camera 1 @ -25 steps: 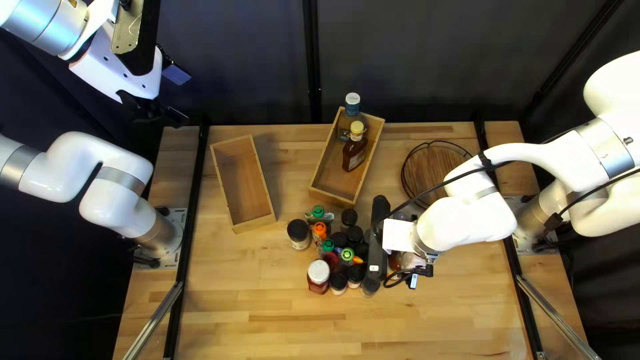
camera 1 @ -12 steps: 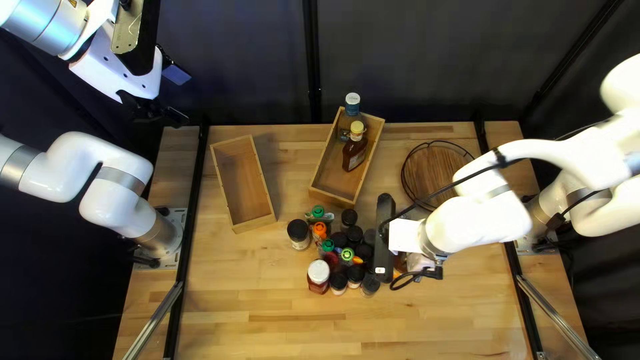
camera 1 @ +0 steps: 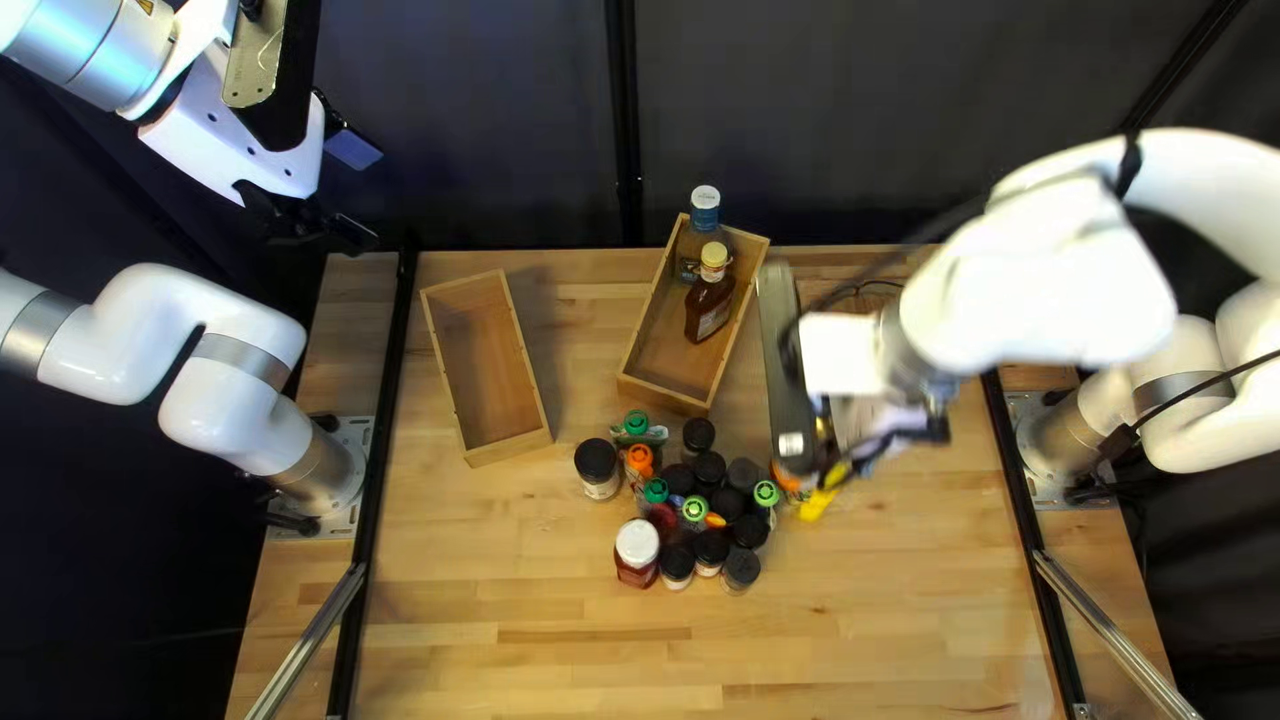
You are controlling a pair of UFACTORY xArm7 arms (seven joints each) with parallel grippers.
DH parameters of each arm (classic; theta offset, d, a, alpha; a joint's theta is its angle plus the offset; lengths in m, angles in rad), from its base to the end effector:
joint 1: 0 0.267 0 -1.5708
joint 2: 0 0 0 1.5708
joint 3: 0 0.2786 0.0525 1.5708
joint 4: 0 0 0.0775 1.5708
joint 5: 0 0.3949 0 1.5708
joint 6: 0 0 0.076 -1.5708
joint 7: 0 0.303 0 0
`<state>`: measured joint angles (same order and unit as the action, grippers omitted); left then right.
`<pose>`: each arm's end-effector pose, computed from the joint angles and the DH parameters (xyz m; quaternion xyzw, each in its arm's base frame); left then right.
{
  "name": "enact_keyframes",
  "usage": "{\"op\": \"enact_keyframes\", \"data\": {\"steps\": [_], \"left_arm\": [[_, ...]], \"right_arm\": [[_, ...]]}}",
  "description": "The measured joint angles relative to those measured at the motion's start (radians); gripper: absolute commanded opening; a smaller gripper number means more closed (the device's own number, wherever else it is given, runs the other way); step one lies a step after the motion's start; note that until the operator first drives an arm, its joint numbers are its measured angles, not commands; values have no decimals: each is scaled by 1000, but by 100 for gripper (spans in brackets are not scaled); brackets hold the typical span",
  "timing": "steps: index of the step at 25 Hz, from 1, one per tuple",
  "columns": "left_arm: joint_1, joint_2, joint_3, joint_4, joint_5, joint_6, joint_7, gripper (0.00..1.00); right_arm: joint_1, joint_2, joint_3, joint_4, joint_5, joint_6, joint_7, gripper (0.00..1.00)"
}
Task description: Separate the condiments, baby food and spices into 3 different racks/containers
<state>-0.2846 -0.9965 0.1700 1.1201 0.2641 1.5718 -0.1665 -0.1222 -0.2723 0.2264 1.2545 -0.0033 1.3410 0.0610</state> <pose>0.3263 0.0532 0.5070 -0.9628 -0.0417 -0.2666 0.0112 0.5020 0.0509 0.3224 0.9953 0.0204 0.0916 0.0246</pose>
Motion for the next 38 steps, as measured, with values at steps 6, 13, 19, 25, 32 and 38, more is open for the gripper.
{"op": "enact_keyframes", "data": {"steps": [6, 13, 19, 25, 32, 38], "left_arm": [[0, 0, 0, 0, 0, 0, 0, 100], [0, 0, 0, 0, 0, 0, 0, 100], [0, 0, 0, 0, 0, 0, 0, 100], [0, 0, 0, 0, 0, 0, 0, 100], [0, 0, 0, 0, 0, 0, 0, 100], [0, 0, 0, 0, 0, 0, 0, 100]], "right_arm": [[-73, 2, -146, 17, -11, -14, -209, 0], [-160, -3, -286, -77, -41, -191, -369, 0], [-217, 43, -373, -126, -41, -309, -444, 0], [-235, 93, -399, -156, -31, -377, -453, 0], [-238, 165, -409, -159, -7, -425, -470, 0], [-242, 189, -416, -171, 8, -446, -484, 0]]}}
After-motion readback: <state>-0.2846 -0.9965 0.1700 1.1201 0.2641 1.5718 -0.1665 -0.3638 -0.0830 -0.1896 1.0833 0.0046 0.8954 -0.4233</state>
